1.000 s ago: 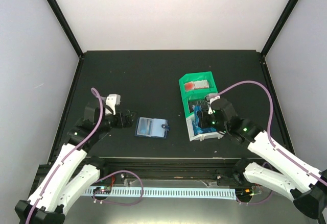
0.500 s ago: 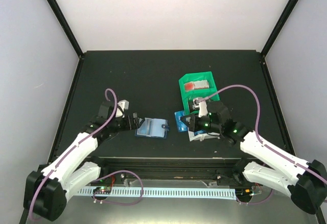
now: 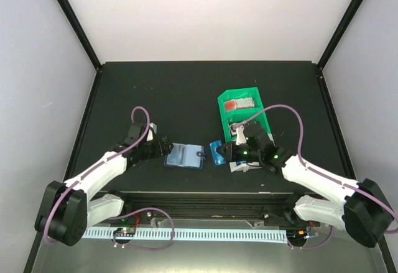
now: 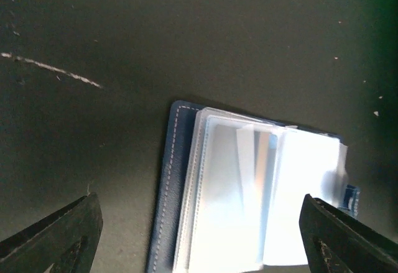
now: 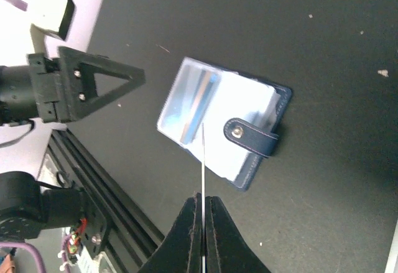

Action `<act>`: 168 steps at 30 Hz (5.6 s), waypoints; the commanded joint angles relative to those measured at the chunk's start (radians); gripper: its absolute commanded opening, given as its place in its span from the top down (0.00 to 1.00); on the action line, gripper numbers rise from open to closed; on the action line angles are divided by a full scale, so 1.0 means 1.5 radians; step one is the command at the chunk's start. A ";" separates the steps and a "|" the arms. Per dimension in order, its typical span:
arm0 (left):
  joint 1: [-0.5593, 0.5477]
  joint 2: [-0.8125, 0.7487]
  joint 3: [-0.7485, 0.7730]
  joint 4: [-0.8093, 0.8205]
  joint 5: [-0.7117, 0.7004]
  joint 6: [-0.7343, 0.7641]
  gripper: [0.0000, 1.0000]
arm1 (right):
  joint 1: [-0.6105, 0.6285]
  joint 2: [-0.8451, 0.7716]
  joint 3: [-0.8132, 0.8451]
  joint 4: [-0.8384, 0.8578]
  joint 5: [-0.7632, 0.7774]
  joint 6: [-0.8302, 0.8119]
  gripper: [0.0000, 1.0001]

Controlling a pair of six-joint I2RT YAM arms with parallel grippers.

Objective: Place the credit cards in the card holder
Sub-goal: Insert the credit card into the card holder.

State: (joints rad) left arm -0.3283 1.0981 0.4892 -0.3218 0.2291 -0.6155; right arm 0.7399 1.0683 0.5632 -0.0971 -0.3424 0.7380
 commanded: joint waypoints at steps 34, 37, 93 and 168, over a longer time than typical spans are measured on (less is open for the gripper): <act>-0.015 0.195 -0.028 0.125 0.169 0.024 0.66 | 0.067 0.305 0.097 0.234 0.070 0.086 0.98; -0.017 0.192 -0.035 0.123 0.164 0.031 0.69 | 0.067 0.337 0.109 0.258 0.060 0.094 0.98; -0.020 0.142 -0.081 0.121 0.170 0.030 0.67 | 0.115 0.572 0.073 0.485 0.027 0.291 0.88; -0.075 0.186 -0.078 0.189 0.214 -0.021 0.69 | 0.190 0.459 0.251 0.012 0.169 0.120 0.27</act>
State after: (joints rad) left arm -0.4271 1.3487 0.3828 -0.0097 0.5644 -0.6415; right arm 1.0203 1.7515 0.9520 -0.1608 -0.0086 0.8978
